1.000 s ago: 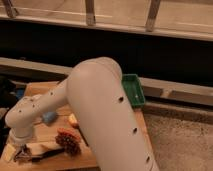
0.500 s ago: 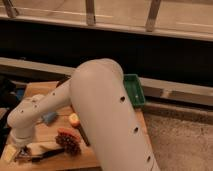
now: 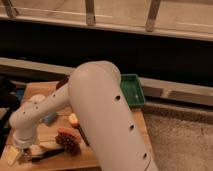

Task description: Place brush in purple bowl

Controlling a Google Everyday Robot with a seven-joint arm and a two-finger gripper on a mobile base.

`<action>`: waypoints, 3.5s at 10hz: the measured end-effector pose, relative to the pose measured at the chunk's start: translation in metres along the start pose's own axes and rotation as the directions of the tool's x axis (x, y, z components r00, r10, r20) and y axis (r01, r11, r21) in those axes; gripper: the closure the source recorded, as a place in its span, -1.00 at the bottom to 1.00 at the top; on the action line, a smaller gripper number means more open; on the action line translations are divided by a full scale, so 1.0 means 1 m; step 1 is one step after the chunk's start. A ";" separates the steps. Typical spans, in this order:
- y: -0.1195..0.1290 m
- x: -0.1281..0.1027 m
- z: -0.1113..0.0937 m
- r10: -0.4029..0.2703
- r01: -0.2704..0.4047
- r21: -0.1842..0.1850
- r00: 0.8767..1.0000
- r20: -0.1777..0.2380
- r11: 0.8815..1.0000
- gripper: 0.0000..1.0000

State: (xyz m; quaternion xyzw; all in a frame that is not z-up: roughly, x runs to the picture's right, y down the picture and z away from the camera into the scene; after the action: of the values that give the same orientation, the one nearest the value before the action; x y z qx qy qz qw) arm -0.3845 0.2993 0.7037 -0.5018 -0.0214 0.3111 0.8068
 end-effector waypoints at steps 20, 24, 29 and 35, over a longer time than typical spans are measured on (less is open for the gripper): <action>-0.009 0.010 0.035 0.118 -0.102 0.180 0.990 -0.079 0.978 0.20; -0.009 0.012 0.034 0.119 -0.103 0.181 0.989 -0.083 0.978 0.94; -0.031 0.006 0.001 0.148 -0.139 0.150 0.987 -0.054 0.979 1.00; -0.082 0.006 -0.099 0.255 -0.247 0.175 0.967 -0.022 0.953 1.00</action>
State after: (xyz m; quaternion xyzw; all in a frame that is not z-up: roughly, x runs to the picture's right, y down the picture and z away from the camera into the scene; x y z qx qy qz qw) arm -0.3058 0.1991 0.7204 -0.4360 0.0871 0.4006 0.8012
